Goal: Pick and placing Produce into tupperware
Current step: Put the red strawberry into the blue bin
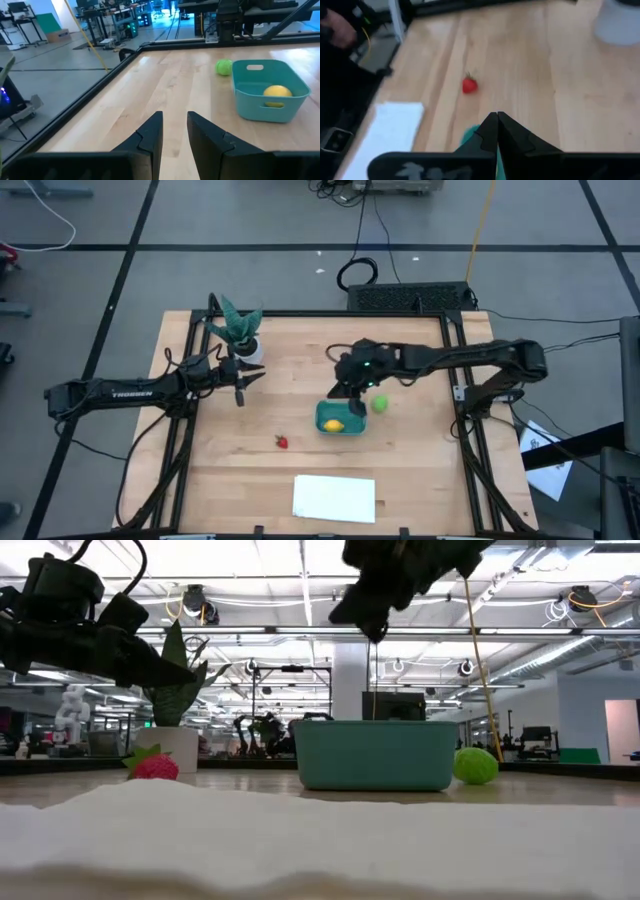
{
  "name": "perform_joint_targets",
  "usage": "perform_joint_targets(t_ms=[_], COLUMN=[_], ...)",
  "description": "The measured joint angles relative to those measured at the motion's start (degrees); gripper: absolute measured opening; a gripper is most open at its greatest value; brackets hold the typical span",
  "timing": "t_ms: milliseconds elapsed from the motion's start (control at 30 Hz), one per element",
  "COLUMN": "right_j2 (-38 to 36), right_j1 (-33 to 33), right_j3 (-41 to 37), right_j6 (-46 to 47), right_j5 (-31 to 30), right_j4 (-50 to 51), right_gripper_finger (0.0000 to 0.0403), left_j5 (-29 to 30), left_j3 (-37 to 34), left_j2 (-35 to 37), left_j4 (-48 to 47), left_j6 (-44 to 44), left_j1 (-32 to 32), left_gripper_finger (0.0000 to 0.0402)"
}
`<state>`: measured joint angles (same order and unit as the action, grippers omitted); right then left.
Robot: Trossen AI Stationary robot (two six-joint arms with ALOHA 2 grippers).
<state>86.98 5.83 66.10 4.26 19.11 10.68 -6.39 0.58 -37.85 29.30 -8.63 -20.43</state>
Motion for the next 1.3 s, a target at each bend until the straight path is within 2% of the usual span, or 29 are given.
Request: perform_joint_targets(t_ms=[133,300,500,733,867,1133,1300], right_j2=[-7.30,-16.83,-28.02,-39.90,-45.72,-53.72,-56.87], right_j1=[0.62,1.46,2.03,1.33,1.27,1.25,1.30], right_j3=[-6.23,-16.50,-25.15,-32.98,-36.44,-42.60,-49.73], right_j6=[1.82,6.22,6.83,5.30,4.35,3.00,2.78], right_j5=[-3.00,-5.57,-6.36,-9.43,-13.42,-13.56,-14.62], right_j4=[-4.43,-14.60,-21.41,-23.15,-23.01,-23.17,-30.40], right_gripper_finger=[0.0000,0.0000,0.0000,0.0000,0.0000,0.0000,0.0000], left_j5=[-0.02,-0.02,-0.80,-1.14,-1.16,-1.44,-2.64], left_j3=[0.00,0.00,0.00,0.00,0.00,0.02,0.02], left_j2=[0.02,0.02,0.02,0.02,0.05,0.13,0.11], left_j4=[0.97,2.07,2.51,2.74,2.73,3.80,2.88], left_j6=[-0.04,0.14,0.14,0.14,-0.12,-0.30,-0.26], left_j1=[0.00,0.00,0.00,0.02,0.02,0.00,0.00], left_gripper_finger=[0.0093,0.0093,0.0093,0.0093,0.0093,0.0093,0.0093])
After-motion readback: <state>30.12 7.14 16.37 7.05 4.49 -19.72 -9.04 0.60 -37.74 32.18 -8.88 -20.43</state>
